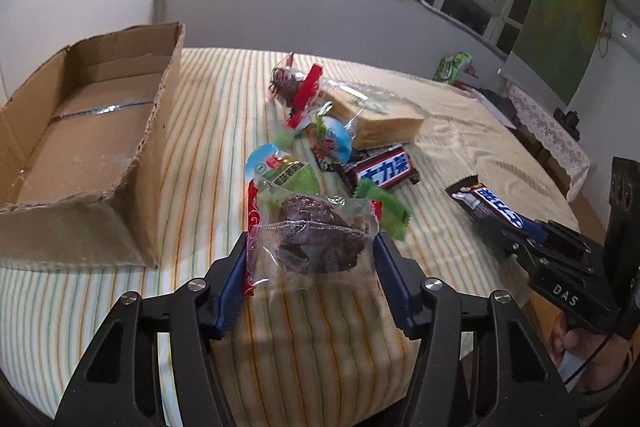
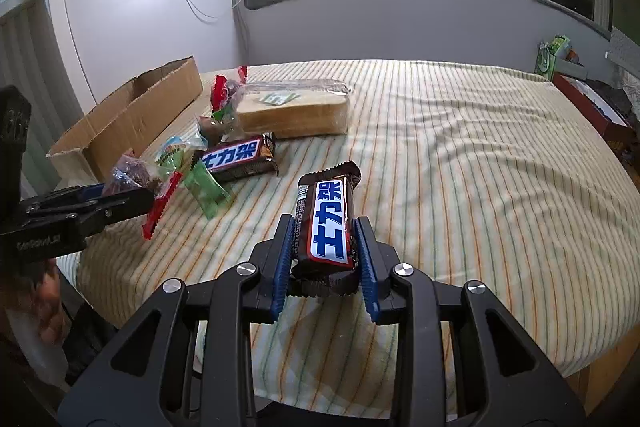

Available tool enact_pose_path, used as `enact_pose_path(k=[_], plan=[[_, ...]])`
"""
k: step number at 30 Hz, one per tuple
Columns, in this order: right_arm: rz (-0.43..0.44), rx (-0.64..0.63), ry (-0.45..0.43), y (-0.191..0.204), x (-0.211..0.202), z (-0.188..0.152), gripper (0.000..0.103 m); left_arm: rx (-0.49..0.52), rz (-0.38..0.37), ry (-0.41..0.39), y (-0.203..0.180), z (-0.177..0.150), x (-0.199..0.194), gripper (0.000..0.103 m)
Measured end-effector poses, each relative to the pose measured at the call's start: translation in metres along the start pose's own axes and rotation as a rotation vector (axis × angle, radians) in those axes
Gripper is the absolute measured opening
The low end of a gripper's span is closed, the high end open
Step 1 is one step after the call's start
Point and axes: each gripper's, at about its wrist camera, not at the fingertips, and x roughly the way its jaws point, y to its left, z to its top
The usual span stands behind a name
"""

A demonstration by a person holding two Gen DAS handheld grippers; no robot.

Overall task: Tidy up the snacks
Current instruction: 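Grasp the blue chocolate bar with the right tool while the left tool grasps the chocolate bag, then carry both snacks over the cardboard box and open both tools to drop them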

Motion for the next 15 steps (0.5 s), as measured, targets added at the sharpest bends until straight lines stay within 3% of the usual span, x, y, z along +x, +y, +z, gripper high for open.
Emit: enact_pose_path(k=[6,15], plan=[[-0.009,0.013,-0.02,0.0,-0.003,0.004,0.031,0.012,-0.028,-0.052,-0.006,0.004,-0.013,0.058],[-0.032,0.027,-0.05,0.005,-0.004,0.013,0.031,0.053,0.007,-0.12,-0.012,0.017,-0.026,0.058]])
